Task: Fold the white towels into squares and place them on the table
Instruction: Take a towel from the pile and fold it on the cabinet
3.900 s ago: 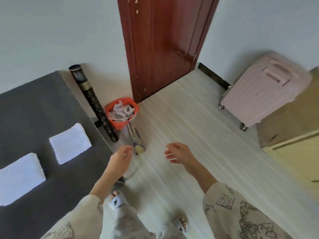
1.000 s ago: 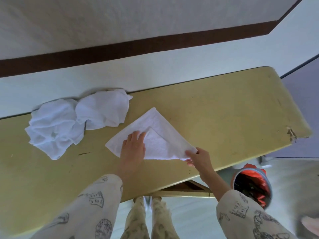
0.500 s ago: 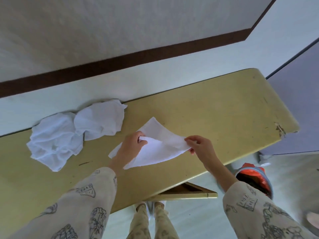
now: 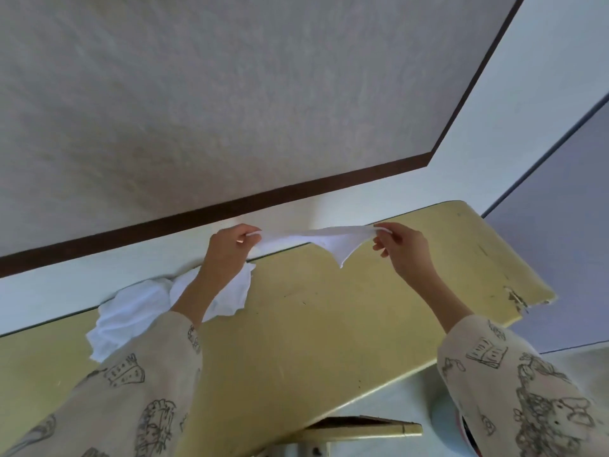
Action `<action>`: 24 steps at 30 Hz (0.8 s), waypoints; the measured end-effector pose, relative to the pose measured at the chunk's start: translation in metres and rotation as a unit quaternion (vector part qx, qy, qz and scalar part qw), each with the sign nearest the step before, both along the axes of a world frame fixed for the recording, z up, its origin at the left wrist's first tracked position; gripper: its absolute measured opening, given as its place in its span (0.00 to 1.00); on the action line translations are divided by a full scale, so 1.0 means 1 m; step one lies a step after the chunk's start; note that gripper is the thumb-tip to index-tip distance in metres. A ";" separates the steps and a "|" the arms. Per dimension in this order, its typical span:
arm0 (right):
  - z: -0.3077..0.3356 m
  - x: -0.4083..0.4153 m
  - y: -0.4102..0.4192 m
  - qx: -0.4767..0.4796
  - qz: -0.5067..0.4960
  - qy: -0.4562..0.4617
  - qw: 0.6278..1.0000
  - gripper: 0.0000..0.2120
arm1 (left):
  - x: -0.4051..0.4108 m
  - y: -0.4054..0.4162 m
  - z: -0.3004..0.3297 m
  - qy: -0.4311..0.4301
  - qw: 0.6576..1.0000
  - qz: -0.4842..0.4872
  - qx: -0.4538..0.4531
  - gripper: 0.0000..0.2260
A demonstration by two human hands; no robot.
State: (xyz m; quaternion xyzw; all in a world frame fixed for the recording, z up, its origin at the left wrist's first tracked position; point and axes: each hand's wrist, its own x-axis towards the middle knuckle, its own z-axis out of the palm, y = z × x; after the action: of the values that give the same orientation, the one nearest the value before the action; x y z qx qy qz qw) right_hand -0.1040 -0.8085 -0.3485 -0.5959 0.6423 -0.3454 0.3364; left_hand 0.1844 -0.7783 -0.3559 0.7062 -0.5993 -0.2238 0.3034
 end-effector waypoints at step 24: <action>-0.170 -0.034 0.054 0.260 0.033 0.081 0.962 0.10 | -0.031 0.077 -0.166 0.109 0.954 0.082 0.266 0.05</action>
State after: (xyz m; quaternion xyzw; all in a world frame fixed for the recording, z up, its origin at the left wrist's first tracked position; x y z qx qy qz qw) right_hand -0.1382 -0.7550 -0.5182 -0.5343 0.7151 -0.1058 0.4381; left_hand 0.1533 -0.7016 -0.5218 0.7792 -0.4211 -0.4255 0.1854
